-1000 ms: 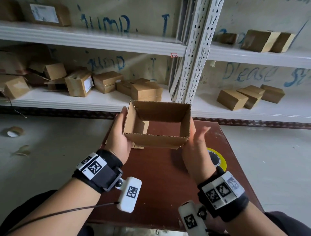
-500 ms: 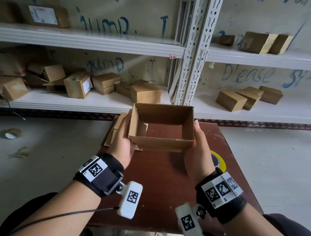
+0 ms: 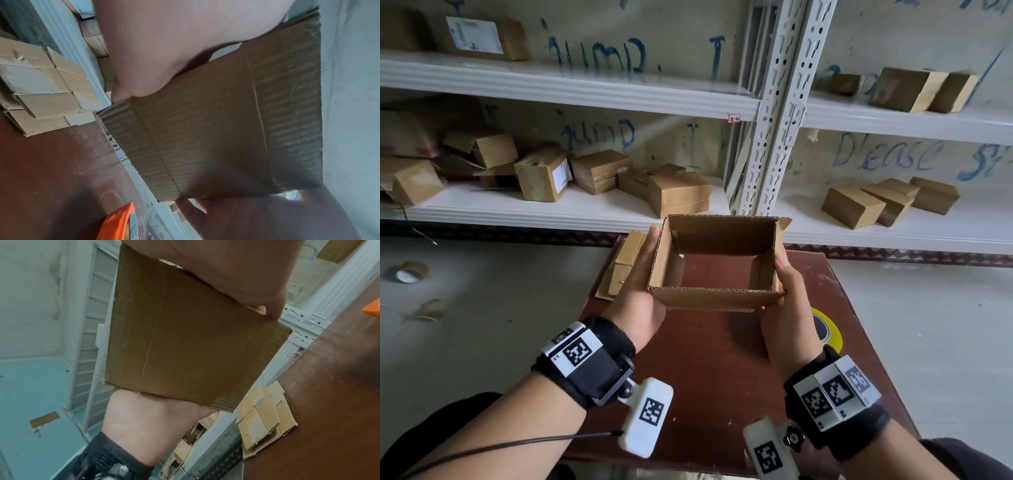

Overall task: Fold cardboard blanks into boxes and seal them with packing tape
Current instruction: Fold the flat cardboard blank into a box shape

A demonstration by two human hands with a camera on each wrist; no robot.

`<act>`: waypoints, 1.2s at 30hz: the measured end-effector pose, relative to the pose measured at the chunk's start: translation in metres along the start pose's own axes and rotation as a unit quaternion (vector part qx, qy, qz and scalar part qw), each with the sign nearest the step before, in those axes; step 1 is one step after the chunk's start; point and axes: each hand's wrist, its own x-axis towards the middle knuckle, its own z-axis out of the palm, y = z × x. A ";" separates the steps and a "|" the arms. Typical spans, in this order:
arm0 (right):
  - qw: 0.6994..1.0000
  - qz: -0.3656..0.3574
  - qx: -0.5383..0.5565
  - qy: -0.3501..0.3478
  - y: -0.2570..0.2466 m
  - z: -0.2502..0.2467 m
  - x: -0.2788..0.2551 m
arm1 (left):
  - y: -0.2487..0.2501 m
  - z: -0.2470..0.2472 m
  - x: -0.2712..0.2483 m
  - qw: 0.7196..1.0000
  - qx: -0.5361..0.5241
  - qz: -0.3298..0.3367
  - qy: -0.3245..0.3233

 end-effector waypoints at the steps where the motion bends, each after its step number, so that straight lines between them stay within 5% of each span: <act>1: 1.000 0.002 -0.003 -0.009 0.001 0.000 -0.001 | -0.001 -0.001 -0.001 1.000 0.008 -0.002 -0.005; 20: 0.994 0.094 0.033 -0.050 0.014 0.008 -0.010 | 0.012 -0.010 -0.004 0.999 -0.014 0.007 0.048; 26: 0.994 0.071 -0.014 -0.085 0.018 0.008 -0.010 | 0.015 -0.015 -0.005 0.997 0.060 -0.019 0.048; 36: 0.996 0.065 0.016 -0.057 0.017 -0.001 0.004 | 0.005 -0.003 -0.013 0.998 0.035 -0.034 0.034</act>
